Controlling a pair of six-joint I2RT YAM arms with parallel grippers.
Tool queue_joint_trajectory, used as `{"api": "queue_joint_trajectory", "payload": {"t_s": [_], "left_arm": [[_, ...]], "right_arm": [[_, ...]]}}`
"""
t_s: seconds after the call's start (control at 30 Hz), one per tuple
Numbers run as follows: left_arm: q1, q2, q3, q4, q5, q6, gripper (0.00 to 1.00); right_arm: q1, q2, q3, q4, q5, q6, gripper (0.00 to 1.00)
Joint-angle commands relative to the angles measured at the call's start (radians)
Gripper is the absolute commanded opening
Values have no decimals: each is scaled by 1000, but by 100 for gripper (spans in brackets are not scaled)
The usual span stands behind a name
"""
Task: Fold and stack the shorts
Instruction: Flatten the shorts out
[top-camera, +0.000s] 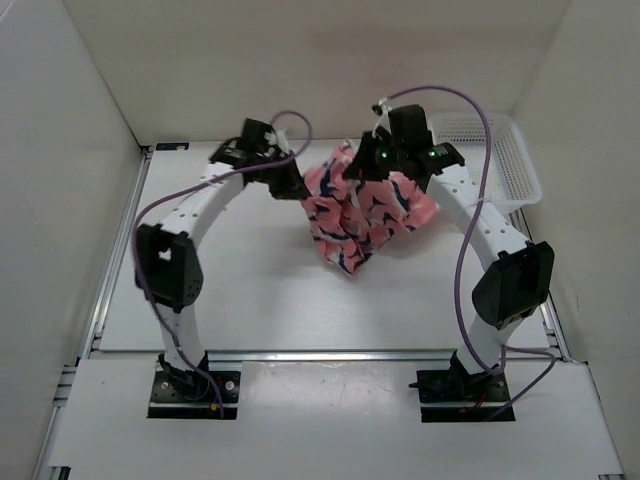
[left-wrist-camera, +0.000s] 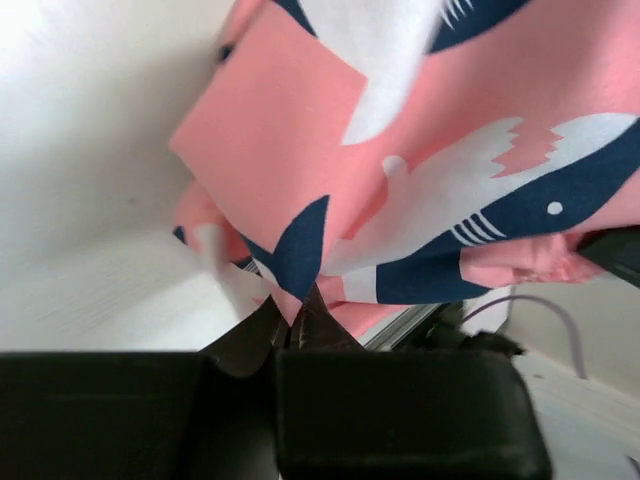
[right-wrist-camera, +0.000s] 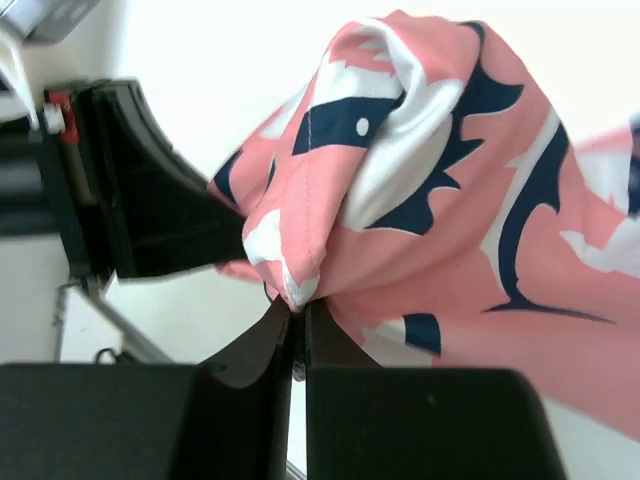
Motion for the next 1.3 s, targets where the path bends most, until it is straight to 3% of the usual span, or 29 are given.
{"api": "queue_joint_trajectory", "payload": {"t_s": [0.0,0.13,0.23,0.33,0.37,0.4,0.43,0.47,0.53,0.57,0.6,0.67,0.77,0.8,0.9,0.93,0.97,1.1,1.13,1.2,1.23,1.27], "left_arm": [[111,-321,18,14,68,29,10],[133,-471,169,-85,38,49,10],[72,-460,291,-121,48,49,10],[3,-407,314,-130,53,49,10],[-13,-391,314,-130,36,49,19],[-25,-372,314,-130,15,49,37],[-36,-326,314,-130,4,49,59],[-45,-297,325,-130,-7,49,88],[-45,-205,342,-130,-7,49,100],[-24,-178,351,-130,-7,49,100],[-24,-155,368,-142,2,38,100],[2,-138,377,-189,24,38,100],[13,-219,307,-190,-74,49,100],[27,-245,228,-190,-94,58,100],[45,-371,10,-202,-163,70,89],[45,-403,-49,-202,-183,70,84],[45,-469,-107,-202,-214,61,71],[45,-648,-458,-211,-309,-43,51],[45,-685,-512,-211,-329,-67,51],[45,-788,-612,-222,-360,-120,51],[54,-817,-697,-222,-360,-173,67],[54,-844,-738,-222,-370,-199,79]], "right_arm": [[66,-67,198,-40,-67,-46,0],[141,-206,245,-28,-9,-57,0],[141,-315,178,13,123,-34,0],[97,-365,81,24,259,-25,0],[72,-365,56,24,260,-16,0],[48,-365,33,33,270,-4,0],[-2,-351,-18,42,283,-3,0],[-35,-328,-33,52,283,7,0],[-127,-203,-4,41,234,7,35],[-156,-140,46,11,203,7,50],[-197,-6,118,-138,194,7,60],[-212,81,258,-264,183,-20,63],[-222,34,152,-255,227,-31,70],[-222,-34,31,-205,256,-19,73],[-222,-176,-146,-148,267,22,73],[-212,-214,-268,-132,267,35,68],[-212,-251,-333,-117,267,50,66],[-156,-452,-618,-80,231,116,44],[-156,-484,-672,-65,208,127,38],[-156,-566,-811,-45,147,154,36],[-156,-586,-850,-21,116,170,37],[-156,-618,-885,-5,59,211,50]]}}
